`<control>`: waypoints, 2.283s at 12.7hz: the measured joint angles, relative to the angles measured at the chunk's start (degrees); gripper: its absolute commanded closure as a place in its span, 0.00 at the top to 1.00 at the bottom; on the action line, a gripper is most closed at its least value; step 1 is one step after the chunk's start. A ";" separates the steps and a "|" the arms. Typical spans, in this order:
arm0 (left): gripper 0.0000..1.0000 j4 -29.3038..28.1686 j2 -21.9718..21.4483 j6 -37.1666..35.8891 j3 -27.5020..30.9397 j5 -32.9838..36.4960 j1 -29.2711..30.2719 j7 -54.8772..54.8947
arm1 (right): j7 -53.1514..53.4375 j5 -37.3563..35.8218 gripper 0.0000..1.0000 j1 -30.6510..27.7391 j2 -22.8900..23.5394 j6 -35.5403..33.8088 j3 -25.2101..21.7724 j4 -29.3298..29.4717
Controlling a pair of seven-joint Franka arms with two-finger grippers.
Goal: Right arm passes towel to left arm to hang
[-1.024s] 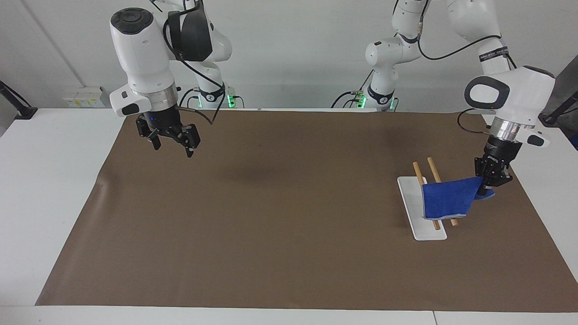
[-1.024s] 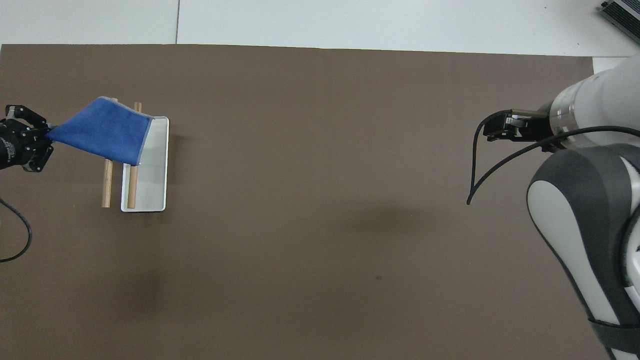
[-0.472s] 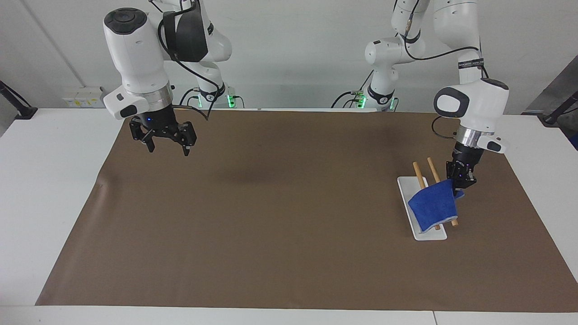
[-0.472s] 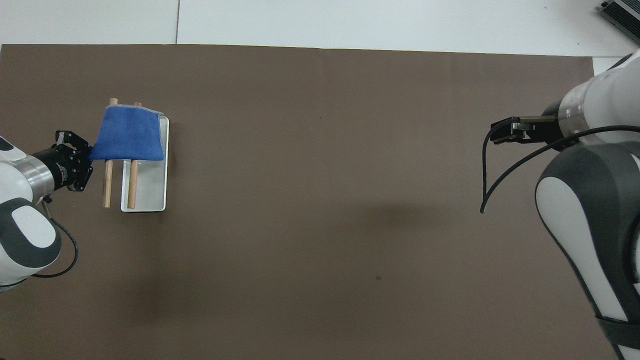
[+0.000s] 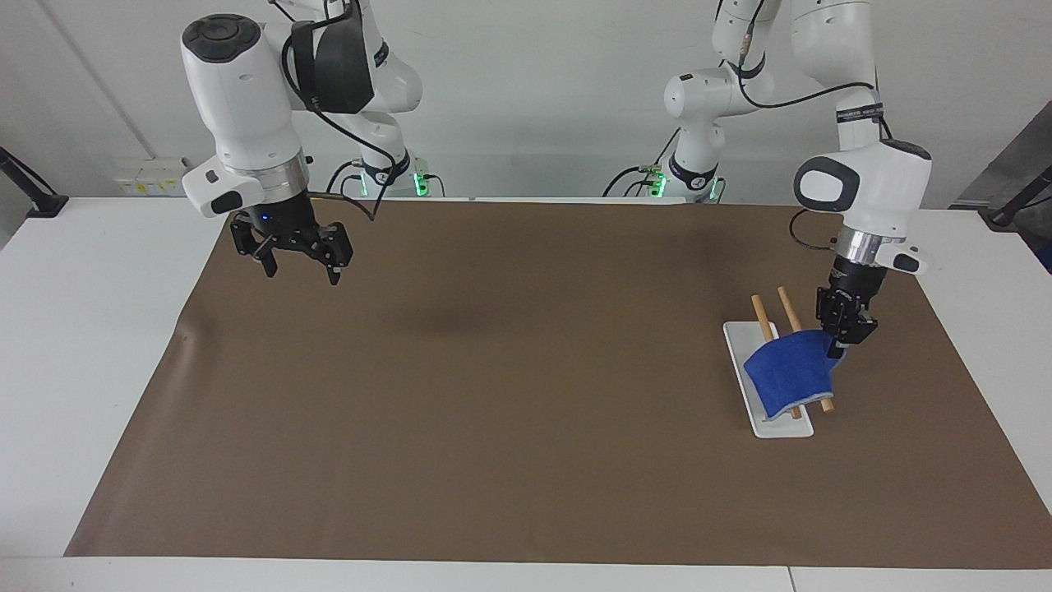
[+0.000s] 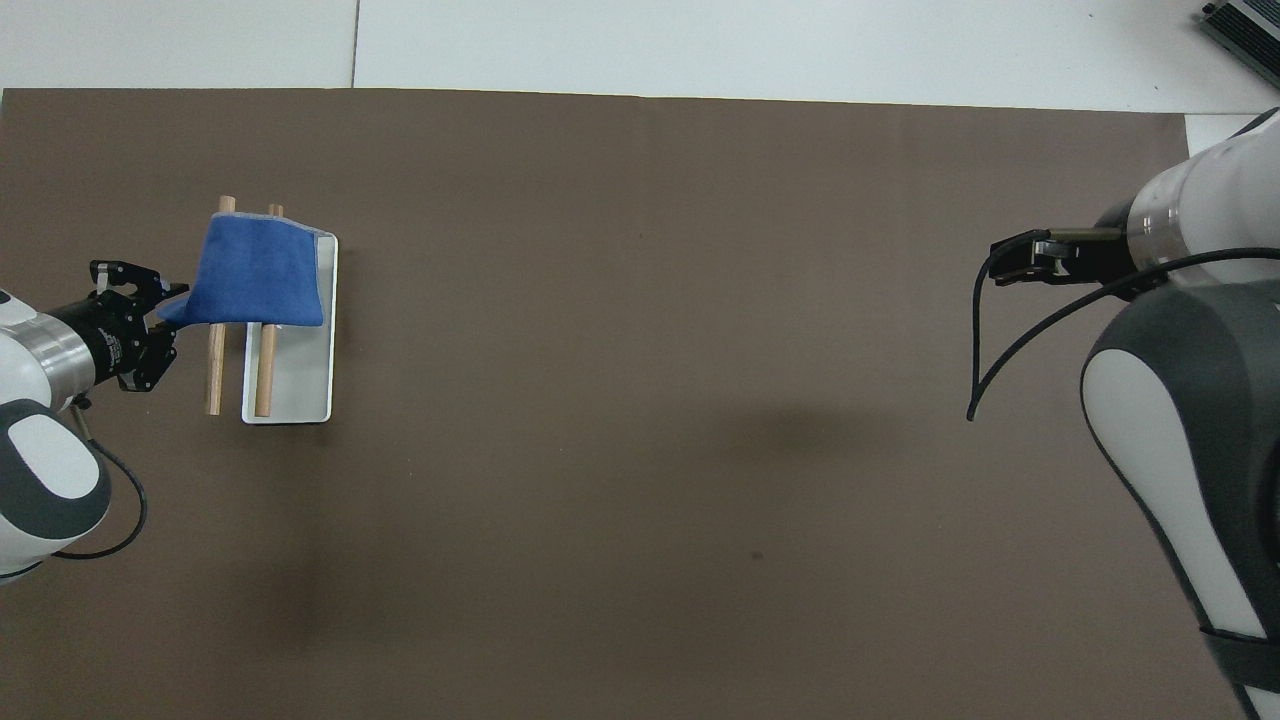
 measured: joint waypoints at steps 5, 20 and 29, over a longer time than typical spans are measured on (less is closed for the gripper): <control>0.89 0.14 -0.18 -1.36 0.09 0.00 3.03 0.07 | 1.01 0.05 1.00 0.06 -2.31 -4.63 0.15 0.92; 0.87 36.65 -3.15 -54.06 -2.39 20.14 7.29 7.43 | 1.01 0.47 1.00 1.85 -4.74 -11.44 -2.24 3.55; 0.83 37.75 -3.85 -64.68 -2.80 24.09 2.58 57.17 | 1.01 1.93 1.00 10.12 -5.60 -13.18 -12.55 3.53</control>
